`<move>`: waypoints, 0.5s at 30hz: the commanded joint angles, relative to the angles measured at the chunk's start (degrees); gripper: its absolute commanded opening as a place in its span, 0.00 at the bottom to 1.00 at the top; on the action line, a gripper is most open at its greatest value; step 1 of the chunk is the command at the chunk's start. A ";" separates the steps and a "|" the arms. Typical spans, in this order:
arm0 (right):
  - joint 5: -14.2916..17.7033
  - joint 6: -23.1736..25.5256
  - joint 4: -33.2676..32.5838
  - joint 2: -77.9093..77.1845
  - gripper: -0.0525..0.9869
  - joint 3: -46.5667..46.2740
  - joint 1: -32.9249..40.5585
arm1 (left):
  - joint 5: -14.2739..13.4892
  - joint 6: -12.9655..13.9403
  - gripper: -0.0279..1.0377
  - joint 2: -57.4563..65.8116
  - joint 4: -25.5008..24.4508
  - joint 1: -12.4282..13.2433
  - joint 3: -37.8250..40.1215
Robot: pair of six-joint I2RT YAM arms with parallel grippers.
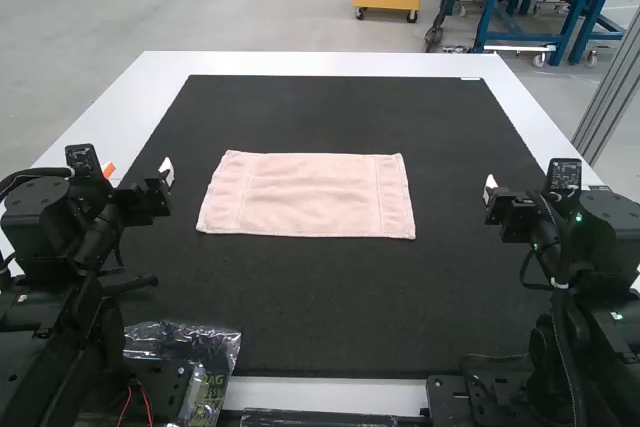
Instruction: Fold the towel.
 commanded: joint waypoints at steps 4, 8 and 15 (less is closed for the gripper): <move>-1.26 -0.42 0.01 -0.56 0.94 -0.32 -0.58 | -0.64 -0.49 0.94 -0.10 0.29 0.36 -0.40; -1.26 -0.68 0.01 -0.56 0.94 -0.32 -0.58 | -0.73 -0.23 0.94 -0.10 0.73 0.36 -0.32; -1.44 -17.38 6.43 -0.65 0.94 -0.40 -0.14 | -0.99 12.08 0.92 -0.10 2.93 0.10 -0.40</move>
